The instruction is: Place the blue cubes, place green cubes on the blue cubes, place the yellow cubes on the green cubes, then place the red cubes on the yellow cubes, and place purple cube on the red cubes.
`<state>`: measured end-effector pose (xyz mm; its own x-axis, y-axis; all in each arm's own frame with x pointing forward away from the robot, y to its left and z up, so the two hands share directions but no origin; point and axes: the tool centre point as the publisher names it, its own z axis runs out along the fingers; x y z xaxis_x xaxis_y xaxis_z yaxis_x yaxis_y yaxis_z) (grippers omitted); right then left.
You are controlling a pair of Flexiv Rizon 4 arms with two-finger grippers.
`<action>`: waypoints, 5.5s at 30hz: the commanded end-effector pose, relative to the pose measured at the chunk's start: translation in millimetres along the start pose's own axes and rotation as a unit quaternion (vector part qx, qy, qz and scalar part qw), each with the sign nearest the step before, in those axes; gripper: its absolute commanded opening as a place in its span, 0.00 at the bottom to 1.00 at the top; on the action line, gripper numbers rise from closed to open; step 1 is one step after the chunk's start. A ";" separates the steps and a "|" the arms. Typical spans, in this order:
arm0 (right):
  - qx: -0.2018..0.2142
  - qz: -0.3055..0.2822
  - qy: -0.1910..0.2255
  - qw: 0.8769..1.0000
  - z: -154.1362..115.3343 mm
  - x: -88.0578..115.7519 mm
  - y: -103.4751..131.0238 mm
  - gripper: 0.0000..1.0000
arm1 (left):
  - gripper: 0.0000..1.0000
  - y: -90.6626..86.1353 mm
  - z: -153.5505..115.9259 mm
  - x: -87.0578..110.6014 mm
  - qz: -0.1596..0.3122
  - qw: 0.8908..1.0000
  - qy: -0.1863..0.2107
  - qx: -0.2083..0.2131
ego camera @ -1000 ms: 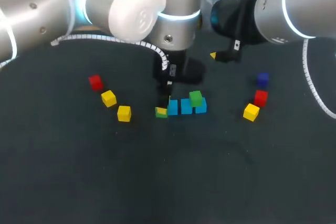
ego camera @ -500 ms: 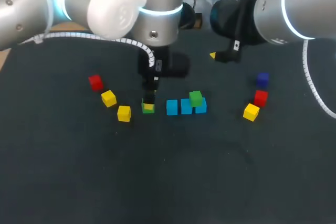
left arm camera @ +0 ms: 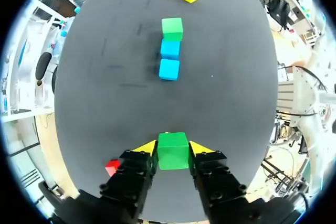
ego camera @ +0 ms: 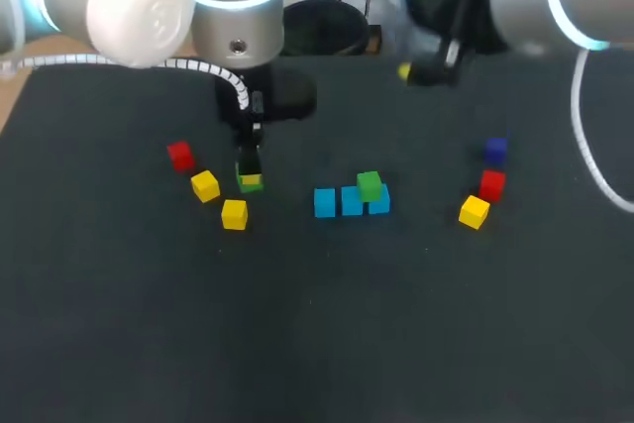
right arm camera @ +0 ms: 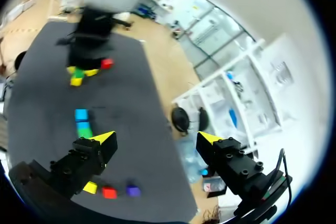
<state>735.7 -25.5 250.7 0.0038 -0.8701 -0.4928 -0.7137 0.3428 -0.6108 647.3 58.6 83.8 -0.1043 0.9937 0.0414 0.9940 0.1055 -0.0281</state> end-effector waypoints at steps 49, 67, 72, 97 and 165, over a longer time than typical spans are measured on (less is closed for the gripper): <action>0.143 0.010 0.245 0.959 -94.1 122.0 -81.9 1.00 | 0.00 -13.2 7.9 -7.9 0.025 1.000 0.004 0.015; 0.256 0.495 -0.119 0.822 -62.6 147.2 -61.0 1.00 | 0.00 -12.3 17.1 -9.9 0.021 0.999 0.010 0.032; 0.316 0.577 -0.165 0.735 -63.5 175.7 -71.5 1.00 | 0.00 -12.7 16.4 -10.1 0.023 0.999 0.016 0.034; 0.400 0.472 -0.178 0.765 -56.0 230.0 -41.4 1.00 | 0.00 -13.8 14.9 -16.1 0.017 0.999 0.033 0.032; 0.379 0.498 -0.161 0.763 -52.3 229.5 -43.5 1.00 | 0.00 -12.2 24.4 -123.7 0.113 0.993 0.001 0.025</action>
<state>731.2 -255.5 201.0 -0.2115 0.0745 -0.9745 0.1803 0.9830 0.0360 638.9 -58.4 56.7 0.1198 0.9926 0.0175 0.9905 -0.1183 -0.0701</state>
